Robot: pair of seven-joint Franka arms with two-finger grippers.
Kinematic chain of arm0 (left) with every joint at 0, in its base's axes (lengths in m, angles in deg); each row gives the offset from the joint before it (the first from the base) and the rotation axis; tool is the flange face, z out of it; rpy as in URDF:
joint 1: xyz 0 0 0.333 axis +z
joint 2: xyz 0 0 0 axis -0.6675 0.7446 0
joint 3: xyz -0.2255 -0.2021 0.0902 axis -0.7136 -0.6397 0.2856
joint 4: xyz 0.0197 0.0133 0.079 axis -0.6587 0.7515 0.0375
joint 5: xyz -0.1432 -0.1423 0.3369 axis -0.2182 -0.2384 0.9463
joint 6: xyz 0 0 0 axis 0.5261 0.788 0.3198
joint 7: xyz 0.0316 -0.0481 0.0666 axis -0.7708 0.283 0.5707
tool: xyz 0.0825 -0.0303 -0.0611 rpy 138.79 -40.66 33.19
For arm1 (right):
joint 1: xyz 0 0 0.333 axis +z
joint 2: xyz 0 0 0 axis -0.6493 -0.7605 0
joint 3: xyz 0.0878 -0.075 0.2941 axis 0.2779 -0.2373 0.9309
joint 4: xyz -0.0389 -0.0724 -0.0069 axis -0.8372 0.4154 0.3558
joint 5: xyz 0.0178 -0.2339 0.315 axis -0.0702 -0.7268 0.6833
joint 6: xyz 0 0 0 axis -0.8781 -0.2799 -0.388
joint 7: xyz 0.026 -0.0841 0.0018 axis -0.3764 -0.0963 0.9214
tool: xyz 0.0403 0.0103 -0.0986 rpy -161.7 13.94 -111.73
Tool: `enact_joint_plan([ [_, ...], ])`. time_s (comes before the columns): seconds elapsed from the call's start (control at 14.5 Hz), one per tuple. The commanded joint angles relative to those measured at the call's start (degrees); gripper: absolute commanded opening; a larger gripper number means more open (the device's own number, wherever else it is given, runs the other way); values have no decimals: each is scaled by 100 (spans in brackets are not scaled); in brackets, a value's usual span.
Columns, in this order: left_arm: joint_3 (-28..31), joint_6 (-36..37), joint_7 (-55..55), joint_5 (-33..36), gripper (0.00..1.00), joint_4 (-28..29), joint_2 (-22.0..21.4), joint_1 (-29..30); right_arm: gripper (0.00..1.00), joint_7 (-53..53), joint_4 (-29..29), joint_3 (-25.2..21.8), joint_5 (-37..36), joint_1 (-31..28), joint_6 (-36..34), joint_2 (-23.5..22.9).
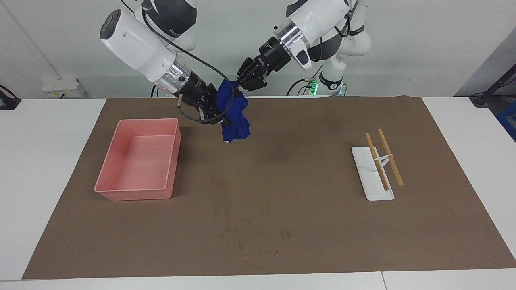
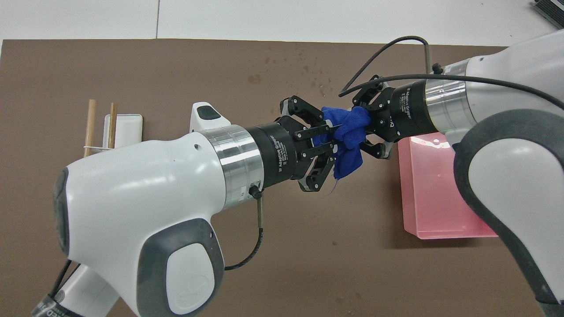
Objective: Wipe water with towel using both arms
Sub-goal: 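Grasp the blue towel with the right gripper beside the left gripper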
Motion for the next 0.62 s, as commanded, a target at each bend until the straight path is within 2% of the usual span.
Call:
enact_joint_plan([
  [0.0, 51, -160, 28, -128, 0, 161, -127, -105, 0, -74, -107, 7, 46, -2, 20, 155],
  [0.28, 60, -134, 1, -119, 0, 152, -128, -79, 0, -12, -36, -11, 11, -55, 90, 155],
  [0.34, 60, -99, 1, -101, 21, 144, -119, -52, 0, 49, -36, -11, -41, -55, 134, 147],
  [0.41, 60, -81, 19, -92, 83, 144, -119, -35, 0, 145, -36, -11, -120, -55, 195, 146],
  [0.48, 78, -55, 54, -92, 100, 152, -127, -17, 0, 207, -45, -2, -182, -55, 283, 146],
  [0.55, 104, -29, 45, -49, 100, 161, -128, 27, 0, 242, -45, -2, -200, -55, 362, 138],
])
